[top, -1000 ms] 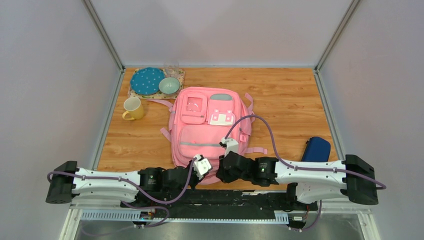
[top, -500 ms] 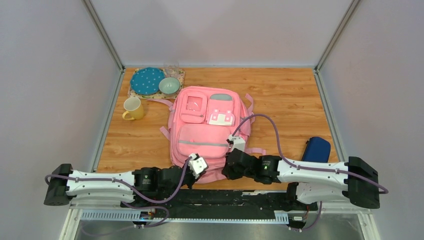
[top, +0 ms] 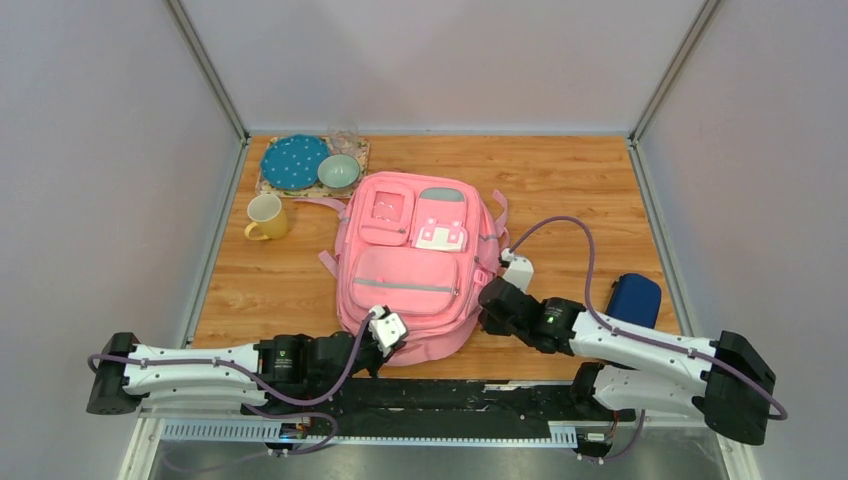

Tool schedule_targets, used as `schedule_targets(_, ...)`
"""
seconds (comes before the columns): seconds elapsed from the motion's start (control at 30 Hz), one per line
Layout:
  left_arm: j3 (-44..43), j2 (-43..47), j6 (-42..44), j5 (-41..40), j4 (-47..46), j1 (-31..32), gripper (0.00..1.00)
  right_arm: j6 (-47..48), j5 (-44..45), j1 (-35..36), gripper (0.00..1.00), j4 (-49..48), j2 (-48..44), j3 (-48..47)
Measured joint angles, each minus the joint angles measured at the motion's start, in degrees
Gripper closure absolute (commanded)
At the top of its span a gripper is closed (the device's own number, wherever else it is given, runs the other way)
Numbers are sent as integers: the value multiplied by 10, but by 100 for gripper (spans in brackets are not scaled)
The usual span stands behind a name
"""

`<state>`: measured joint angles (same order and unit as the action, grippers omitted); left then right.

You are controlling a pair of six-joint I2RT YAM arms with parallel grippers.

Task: Pack the student bag
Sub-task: Zip the student bag at the center of the board, then unzip the student bag at the center of the board.

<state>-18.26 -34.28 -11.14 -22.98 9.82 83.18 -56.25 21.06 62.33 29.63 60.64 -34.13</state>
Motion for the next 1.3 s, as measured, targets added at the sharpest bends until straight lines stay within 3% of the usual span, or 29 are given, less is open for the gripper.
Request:
schedule_targets(0.23, 0, 0, -10, 12, 3, -1, 100, 24, 1, -115, 100, -4, -25, 7)
schedule_targets(0.47, 2, 0, -18, 25, 2, -1, 100, 35, -17, -136, 100, -16, -40, 23)
schedule_targets(0.63, 10, -4, -24, 45, -7, -1, 100, 4, -32, -136, 100, 7, -145, 72)
schedule_targets(0.83, 15, -6, -35, 41, -20, 1, 100, -45, -36, -136, 100, 106, -315, 98)
schedule_targets(0.97, 17, 7, -50, 12, 8, -5, 100, -54, -33, -138, 100, 138, -346, 99)
schedule_targets(1.1, 24, 28, -64, -9, 57, -33, 100, -46, -25, -144, 68, 152, -312, 101)
schedule_targets(1.2, 25, 31, -71, -18, 77, -44, 100, -22, -25, -145, 58, 149, -300, 101)
schedule_targets(1.3, 24, 22, -82, -27, 89, -45, 100, 21, -30, -145, 55, 126, -301, 100)
